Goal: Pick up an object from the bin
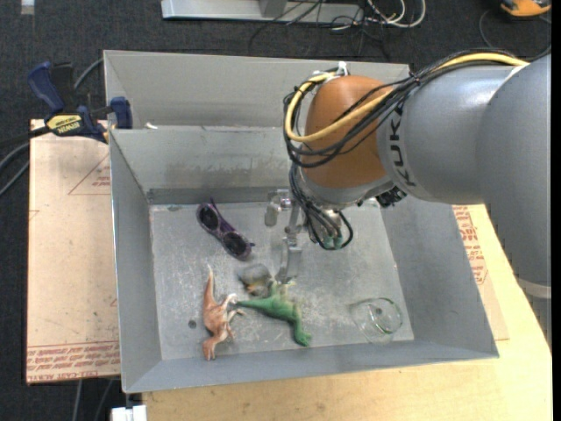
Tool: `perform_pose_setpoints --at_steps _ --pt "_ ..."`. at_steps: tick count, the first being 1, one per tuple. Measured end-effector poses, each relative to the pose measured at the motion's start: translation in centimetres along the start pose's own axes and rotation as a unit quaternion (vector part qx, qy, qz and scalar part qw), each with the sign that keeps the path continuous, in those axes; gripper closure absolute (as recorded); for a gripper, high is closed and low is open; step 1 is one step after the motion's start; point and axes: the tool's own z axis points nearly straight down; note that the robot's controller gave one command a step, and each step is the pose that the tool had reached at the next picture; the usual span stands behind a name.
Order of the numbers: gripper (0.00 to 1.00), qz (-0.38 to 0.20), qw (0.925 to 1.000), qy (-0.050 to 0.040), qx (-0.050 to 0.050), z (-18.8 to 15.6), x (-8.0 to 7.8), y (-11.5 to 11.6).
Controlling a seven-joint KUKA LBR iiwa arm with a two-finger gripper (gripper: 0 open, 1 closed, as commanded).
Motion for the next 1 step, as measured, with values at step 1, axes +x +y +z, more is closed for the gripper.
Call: perform_pose_setpoints --at_steps 1 --pt "0.00 0.001 1.0000 -0.0037 0.000 -0.50 -0.17 -0.05"
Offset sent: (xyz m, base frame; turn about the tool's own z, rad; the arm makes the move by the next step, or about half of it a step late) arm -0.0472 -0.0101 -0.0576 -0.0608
